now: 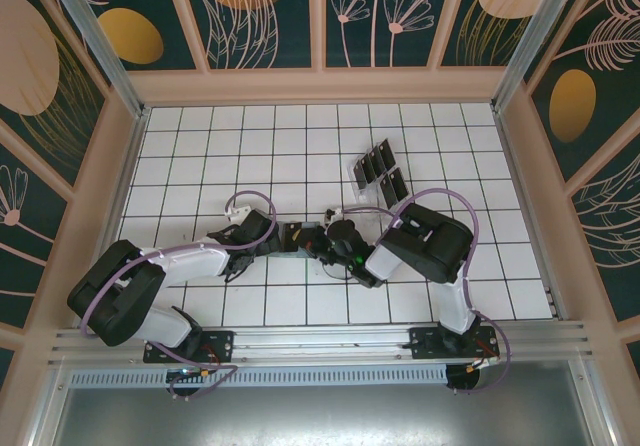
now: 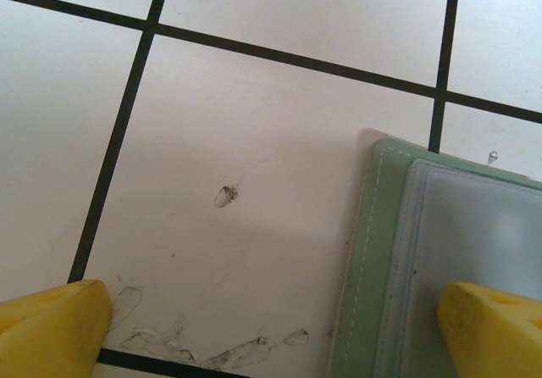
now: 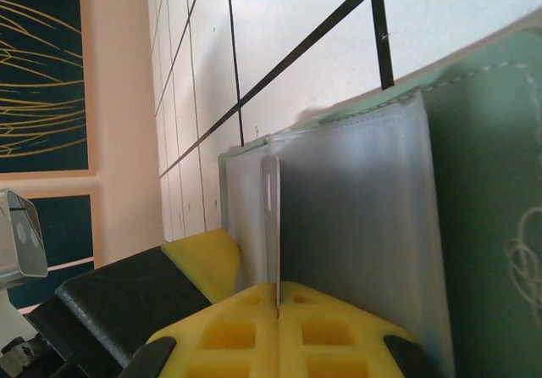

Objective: Put the credit cards into the card holder
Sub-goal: Insert the credit card into the card slot.

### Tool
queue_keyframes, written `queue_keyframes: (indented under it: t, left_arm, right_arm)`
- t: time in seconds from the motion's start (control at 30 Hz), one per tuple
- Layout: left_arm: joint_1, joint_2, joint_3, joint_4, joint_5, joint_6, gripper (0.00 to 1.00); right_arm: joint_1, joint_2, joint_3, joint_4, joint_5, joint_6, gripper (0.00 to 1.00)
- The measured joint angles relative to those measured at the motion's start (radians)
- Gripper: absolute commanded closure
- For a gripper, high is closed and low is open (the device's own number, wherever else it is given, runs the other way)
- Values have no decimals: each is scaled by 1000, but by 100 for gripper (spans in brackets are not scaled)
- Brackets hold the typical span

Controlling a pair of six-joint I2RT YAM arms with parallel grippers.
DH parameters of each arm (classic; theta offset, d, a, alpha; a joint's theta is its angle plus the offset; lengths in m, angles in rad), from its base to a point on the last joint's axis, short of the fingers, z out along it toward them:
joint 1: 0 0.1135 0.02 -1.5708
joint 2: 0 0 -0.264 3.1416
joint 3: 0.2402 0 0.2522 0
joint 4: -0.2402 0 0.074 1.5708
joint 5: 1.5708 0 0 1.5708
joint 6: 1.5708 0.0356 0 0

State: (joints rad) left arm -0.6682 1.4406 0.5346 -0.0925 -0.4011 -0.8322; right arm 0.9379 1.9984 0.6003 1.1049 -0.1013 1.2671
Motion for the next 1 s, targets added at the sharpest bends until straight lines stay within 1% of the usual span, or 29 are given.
queue_keyframes:
  t: [0.07, 0.13, 0.27, 0.4, 0.53, 0.8, 1.0]
  left_arm:
    - [0, 0, 0, 0, 0, 0, 1]
    - [0, 0, 0, 0, 0, 0, 1]
    - [0, -3, 0, -1, 1, 0, 1]
    - [0, -7, 0, -7, 6, 0, 1]
    - [0, -8, 14, -29, 15, 0, 1]
    - [-1, -8, 53, -106, 24, 8, 1]
    - [-1, -20, 76, -138, 18, 13, 1]
  right_arm:
    - [-3, -6, 6, 4, -13, -11, 74]
    - [-5, -21, 14, -15, -24, -21, 67]
    - [-13, -60, 22, -80, -33, -50, 58]
    - [-20, -94, 23, -138, -40, -77, 52]
    - [-28, -128, 23, -198, -50, -103, 50]
    - [-48, -208, 36, -371, -70, -204, 50]
    - [-58, -317, 50, -512, -75, -291, 51]
